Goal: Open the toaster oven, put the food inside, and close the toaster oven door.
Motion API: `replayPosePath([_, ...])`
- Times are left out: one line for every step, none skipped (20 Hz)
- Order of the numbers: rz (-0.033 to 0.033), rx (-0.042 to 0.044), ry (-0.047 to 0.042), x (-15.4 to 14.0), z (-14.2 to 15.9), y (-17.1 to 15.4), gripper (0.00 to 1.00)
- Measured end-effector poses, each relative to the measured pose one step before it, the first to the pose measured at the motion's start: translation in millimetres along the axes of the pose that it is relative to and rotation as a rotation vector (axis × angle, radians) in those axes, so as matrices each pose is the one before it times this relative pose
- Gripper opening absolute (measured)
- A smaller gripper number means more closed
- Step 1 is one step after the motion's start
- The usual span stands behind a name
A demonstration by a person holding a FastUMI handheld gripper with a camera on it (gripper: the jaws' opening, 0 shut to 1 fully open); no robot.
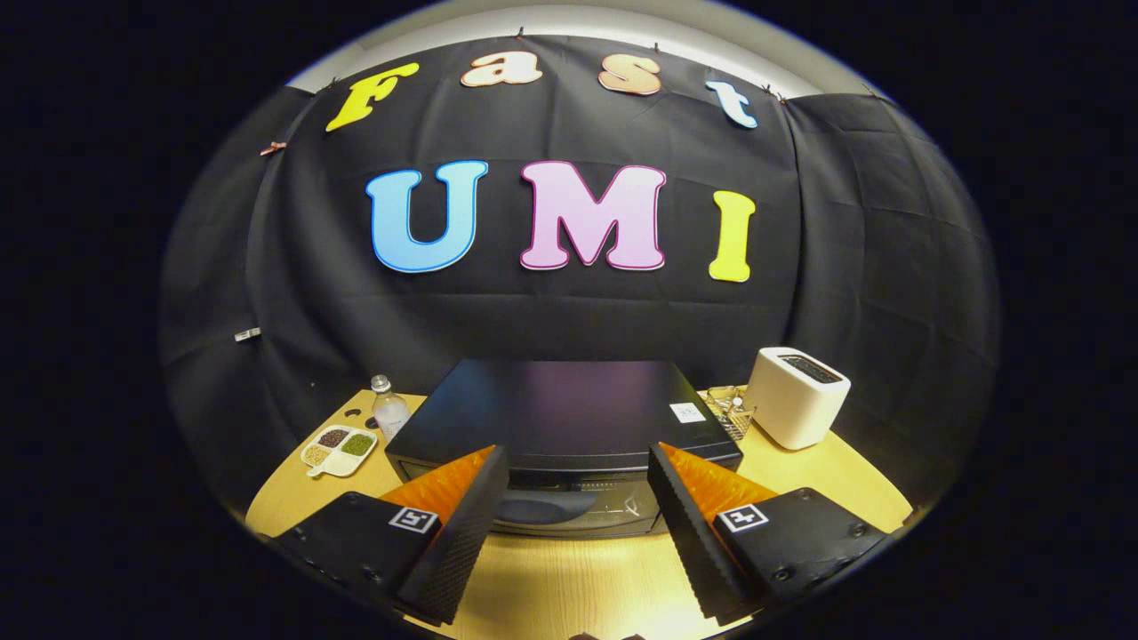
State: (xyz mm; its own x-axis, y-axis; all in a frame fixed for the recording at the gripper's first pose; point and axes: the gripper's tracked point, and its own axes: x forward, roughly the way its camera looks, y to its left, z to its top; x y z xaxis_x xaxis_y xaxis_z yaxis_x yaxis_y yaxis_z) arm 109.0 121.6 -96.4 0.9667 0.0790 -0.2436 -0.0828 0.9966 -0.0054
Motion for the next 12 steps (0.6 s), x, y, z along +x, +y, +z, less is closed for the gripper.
replayPosePath([0.00129, -0.00170, 0.01097, 8.25, -5.26, 3.60, 0.98])
replayPosePath([0.00206, -0.00018, 0.01355, 7.54, -6.38, 3.10, 0.98])
replayPosePath([0.00047, 0.00038, 0.01319, 7.33, -5.42, 3.05, 0.98])
replayPosePath([0.00344, 0.00095, 0.01094, 6.56, -5.37, 3.14, 0.98])
replayPosePath([0.00085, -0.00208, 0.01733, 6.27, -5.55, 2.99, 0.98])
replayPosePath([0.00419, 0.00160, 0.02492, 4.81, -8.71, 2.56, 0.98])
replayPosePath([0.01265, 0.00745, 0.03124, 5.07, -9.87, 4.24, 0.98])
replayPosePath([0.00832, 0.00384, 0.02946, 2.48, -8.35, 2.72, 0.98])
replayPosePath([-0.00258, 0.00146, -0.03406, 2.29, 5.77, -1.10, 0.98])
replayPosePath([-0.00682, 0.00233, 0.01649, -1.56, -0.22, 0.29, 0.99])
replayPosePath([-0.00314, 0.00237, -0.00638, 0.31, -1.47, 0.06, 0.98])
replayPosePath([0.00223, -0.00508, 0.00133, 2.83, -2.05, 0.26, 0.99])
